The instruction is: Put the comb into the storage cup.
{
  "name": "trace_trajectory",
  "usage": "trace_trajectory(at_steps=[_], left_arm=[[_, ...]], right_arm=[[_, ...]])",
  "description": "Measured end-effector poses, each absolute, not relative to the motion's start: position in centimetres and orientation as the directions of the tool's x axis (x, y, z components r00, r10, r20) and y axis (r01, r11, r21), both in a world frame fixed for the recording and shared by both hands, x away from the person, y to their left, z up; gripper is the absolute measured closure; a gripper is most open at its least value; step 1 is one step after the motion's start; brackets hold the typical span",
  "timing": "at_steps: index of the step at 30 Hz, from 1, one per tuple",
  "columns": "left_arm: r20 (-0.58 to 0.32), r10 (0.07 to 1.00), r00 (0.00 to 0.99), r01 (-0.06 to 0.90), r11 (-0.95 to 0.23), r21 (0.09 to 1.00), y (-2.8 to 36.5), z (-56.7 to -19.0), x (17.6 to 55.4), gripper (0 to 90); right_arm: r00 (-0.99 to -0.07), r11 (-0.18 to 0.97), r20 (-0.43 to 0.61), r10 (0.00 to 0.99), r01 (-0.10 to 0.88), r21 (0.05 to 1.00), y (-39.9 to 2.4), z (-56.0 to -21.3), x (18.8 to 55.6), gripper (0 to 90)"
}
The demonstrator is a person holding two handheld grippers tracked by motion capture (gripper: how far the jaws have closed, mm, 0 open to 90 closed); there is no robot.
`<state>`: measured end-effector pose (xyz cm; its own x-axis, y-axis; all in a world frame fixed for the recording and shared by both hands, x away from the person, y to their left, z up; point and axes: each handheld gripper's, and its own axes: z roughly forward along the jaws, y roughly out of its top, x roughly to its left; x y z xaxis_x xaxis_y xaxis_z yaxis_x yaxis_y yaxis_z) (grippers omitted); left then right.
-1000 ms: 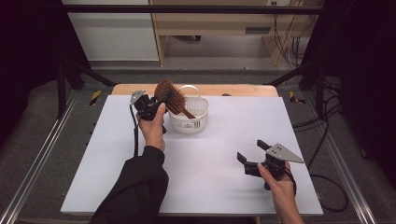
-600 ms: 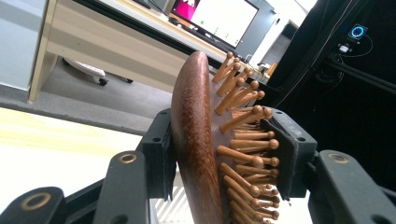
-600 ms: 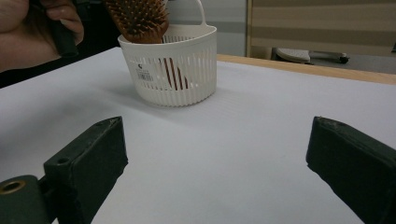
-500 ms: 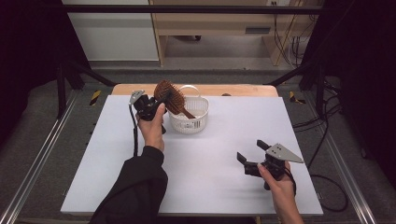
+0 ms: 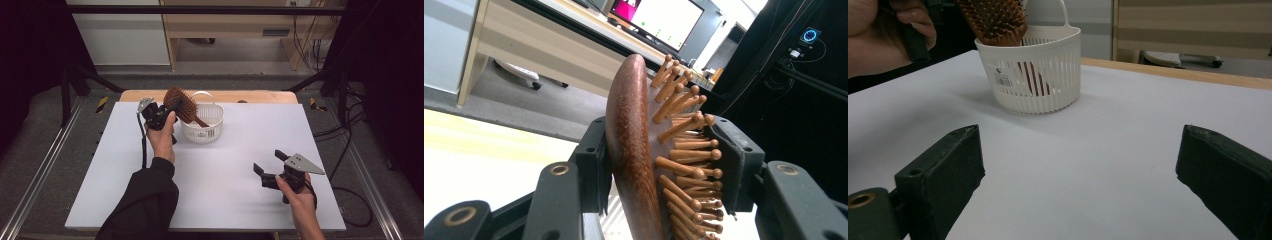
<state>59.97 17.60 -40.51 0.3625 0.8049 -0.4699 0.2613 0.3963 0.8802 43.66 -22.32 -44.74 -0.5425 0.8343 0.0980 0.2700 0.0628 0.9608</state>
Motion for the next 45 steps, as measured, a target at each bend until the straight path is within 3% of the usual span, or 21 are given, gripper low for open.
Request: trace_trajectory(at_steps=[45], left_arm=[[-0.496,0.799,0.340,0.291,0.412,0.864,17.96,-41.10,60.04,44.6]], right_arm=[[-0.551,0.069,0.100,0.829,0.277,0.958,-22.15,-44.82,43.70,5.4]])
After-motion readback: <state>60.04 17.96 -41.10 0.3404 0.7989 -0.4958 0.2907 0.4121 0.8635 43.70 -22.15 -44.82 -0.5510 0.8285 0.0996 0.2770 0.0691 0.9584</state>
